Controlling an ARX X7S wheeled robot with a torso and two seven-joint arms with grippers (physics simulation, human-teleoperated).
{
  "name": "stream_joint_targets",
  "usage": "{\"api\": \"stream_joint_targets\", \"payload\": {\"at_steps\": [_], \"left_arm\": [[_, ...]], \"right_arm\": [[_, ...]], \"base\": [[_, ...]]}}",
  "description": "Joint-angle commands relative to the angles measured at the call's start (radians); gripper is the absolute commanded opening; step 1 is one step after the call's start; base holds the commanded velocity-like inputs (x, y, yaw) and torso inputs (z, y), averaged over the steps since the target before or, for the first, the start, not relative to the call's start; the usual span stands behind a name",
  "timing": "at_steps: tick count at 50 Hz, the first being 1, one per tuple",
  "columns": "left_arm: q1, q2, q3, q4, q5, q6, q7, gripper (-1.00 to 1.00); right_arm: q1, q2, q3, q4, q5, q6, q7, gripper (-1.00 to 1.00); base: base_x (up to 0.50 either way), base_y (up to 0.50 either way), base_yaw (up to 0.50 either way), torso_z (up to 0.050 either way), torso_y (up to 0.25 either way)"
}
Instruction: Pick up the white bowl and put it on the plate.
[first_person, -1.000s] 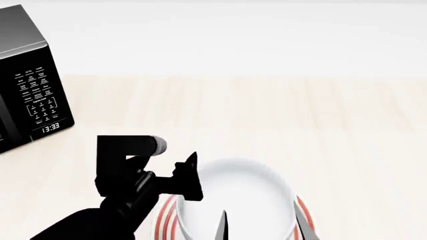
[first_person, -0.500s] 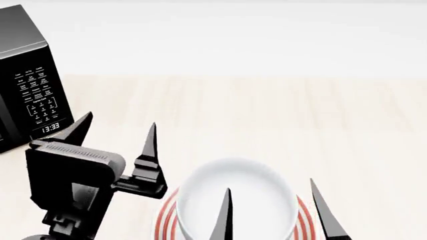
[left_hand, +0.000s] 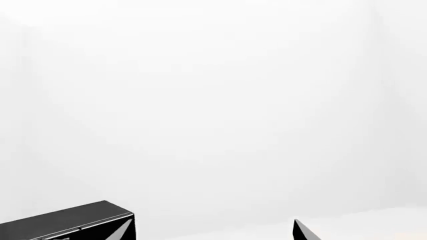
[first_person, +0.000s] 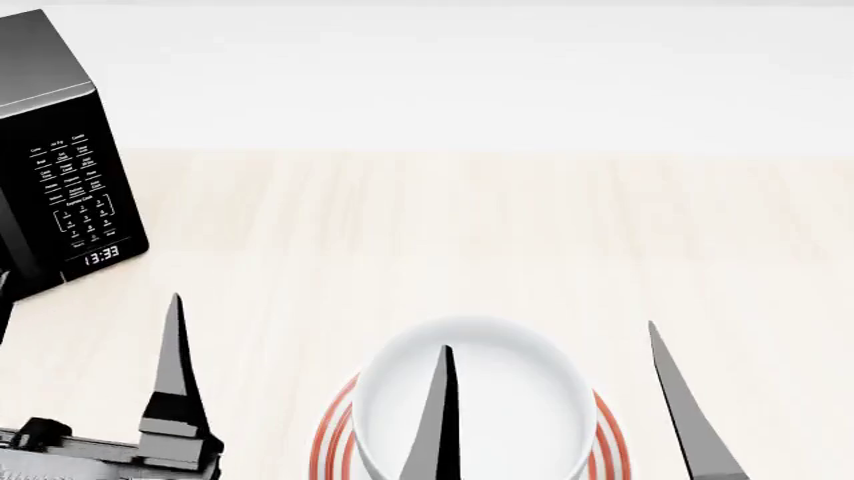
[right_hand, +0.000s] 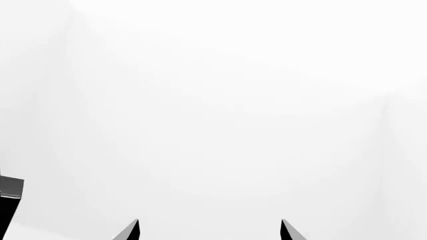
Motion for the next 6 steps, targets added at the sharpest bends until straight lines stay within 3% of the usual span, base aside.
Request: {"api": "stream_joint_targets", "payload": {"at_steps": [1, 6], "left_arm": [[0.113, -0.064, -0.046, 0.120, 0.125, 0.022, -0.076, 1.00], [0.146, -0.097, -0.055, 0.185, 0.177, 0.004, -0.115, 1.00]], "right_arm": [[-0.011, -0.074, 0.033, -0.058, -0.105, 0.018, -0.098, 1.00], [-0.075, -0.258, 0.135, -0.059, -0.222, -0.053, -0.320, 1.00]], "base": [[0.00, 0.00, 0.00, 0.000, 0.000], [0.00, 0.00, 0.00, 0.000, 0.000]]}}
